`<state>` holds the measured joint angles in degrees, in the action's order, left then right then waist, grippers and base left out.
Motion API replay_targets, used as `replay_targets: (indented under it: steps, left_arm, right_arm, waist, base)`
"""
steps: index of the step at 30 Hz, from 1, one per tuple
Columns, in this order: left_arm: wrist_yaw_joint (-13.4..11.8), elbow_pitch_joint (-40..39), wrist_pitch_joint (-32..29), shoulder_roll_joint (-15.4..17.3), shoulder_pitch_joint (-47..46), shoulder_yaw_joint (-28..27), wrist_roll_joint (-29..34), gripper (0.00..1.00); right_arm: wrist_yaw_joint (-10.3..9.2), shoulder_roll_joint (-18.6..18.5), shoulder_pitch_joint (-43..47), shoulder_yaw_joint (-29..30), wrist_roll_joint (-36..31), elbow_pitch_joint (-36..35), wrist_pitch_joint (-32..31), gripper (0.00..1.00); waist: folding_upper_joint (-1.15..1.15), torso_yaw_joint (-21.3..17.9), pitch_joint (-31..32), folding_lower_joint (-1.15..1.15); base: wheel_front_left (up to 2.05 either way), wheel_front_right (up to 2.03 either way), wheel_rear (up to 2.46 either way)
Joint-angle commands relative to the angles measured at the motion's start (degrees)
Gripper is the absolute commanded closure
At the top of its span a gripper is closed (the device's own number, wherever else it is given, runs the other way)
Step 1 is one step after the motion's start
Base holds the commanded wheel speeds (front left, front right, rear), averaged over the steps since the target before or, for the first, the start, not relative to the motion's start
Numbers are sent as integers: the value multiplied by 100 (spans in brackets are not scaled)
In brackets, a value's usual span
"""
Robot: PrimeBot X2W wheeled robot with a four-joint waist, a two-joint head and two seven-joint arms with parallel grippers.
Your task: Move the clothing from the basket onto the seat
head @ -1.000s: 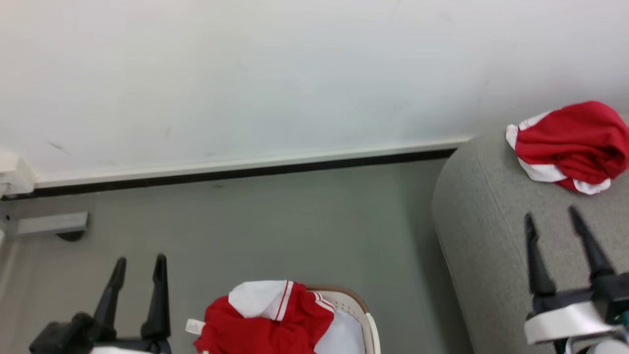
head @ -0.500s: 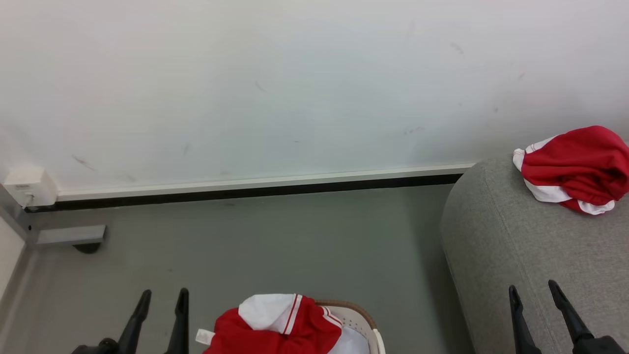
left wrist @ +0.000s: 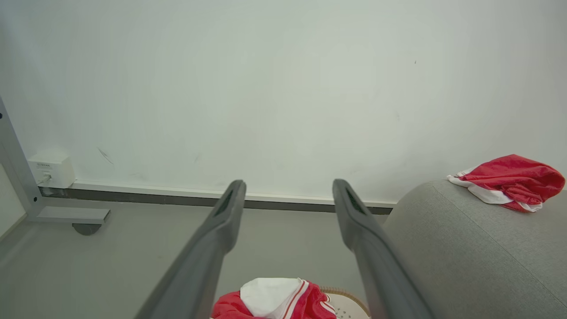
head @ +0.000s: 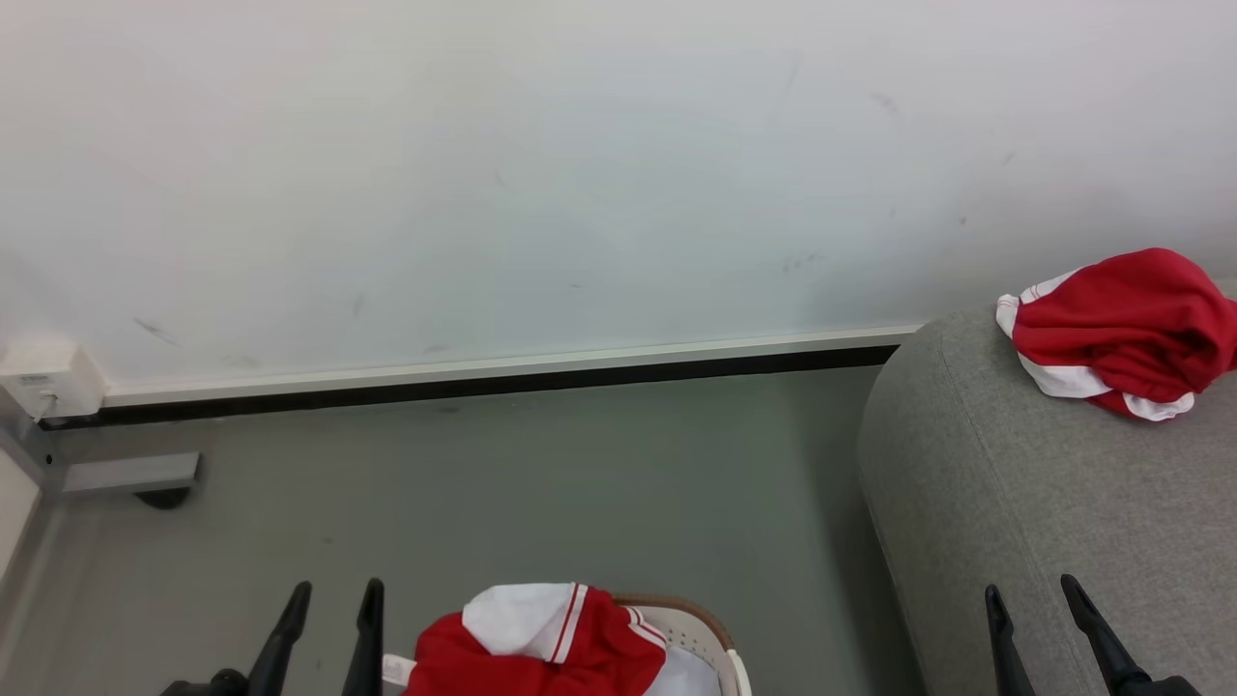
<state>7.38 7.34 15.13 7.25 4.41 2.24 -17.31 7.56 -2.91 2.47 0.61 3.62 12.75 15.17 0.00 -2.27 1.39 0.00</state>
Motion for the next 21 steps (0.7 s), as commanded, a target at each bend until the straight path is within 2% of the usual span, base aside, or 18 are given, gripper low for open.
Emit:
replay_targets:
  steps: [1, 15, 21]
  left_arm:
    - [18, 29, 3, 41, -47, -2, -35, 0]
    - [18, 57, 3, 199, -106, 132, 172, 0]
    - [13, 188, -78, 488, -418, 612, 382, 0]
  right_arm:
    - [-14, 2, -31, -9, 44, 16, -4, 0]
    - [-14, 1, -184, -30, 96, -23, -4, 0]
    - [-14, 2, -418, -75, 95, -172, -4, 0]
  waist:
    - [0, -9, -5, 0]
    - [0, -117, -123, 0]
    - [0, -259, -457, 0]
  base:
    - [0, 0, 0]
    - [0, 0, 0]
    - [0, 0, 0]
